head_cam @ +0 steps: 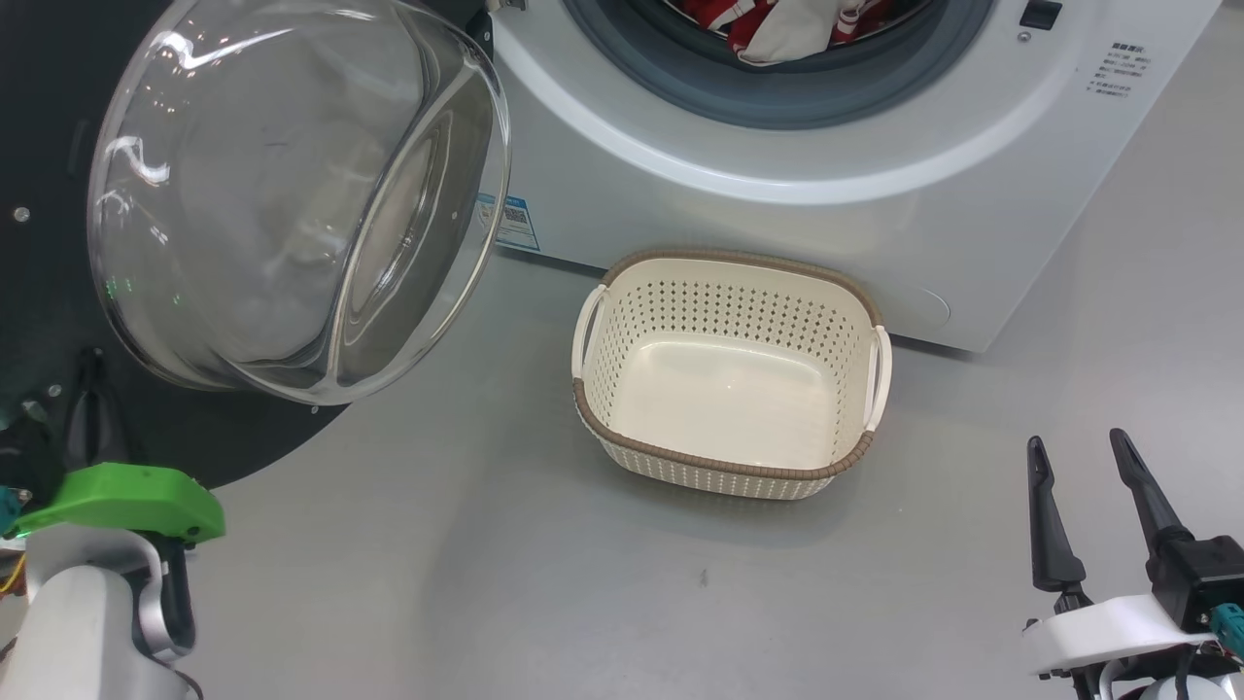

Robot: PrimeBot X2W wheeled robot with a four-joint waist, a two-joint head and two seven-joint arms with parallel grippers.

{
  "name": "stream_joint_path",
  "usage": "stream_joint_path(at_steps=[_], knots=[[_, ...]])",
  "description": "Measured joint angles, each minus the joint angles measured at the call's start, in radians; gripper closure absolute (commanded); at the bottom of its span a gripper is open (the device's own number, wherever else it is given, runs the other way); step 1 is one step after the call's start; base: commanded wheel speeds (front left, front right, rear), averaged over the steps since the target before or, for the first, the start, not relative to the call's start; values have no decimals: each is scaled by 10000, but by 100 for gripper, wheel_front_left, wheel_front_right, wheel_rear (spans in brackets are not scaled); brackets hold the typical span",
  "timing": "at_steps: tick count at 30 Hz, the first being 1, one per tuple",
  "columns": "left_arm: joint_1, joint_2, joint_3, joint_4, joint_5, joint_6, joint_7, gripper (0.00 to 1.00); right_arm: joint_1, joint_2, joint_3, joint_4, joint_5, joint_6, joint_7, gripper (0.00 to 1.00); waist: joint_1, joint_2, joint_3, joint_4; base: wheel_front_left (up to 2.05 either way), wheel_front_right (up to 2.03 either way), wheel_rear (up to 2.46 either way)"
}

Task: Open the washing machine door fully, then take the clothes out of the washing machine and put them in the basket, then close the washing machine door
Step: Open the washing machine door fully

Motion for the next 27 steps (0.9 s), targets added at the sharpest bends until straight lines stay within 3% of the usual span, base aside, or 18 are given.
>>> stream_joint_path(at_steps=[15,27], knots=[[-259,-35,203,349,58,44,-79,100,-173,36,69,163,-75,163,0,0,0,0,-80,-157,0,0,0],[907,-453,-305,-905,700,42,-119,100,-206,201,163,324,-102,249,0,0,0,0,-408,-554,0,0,0]])
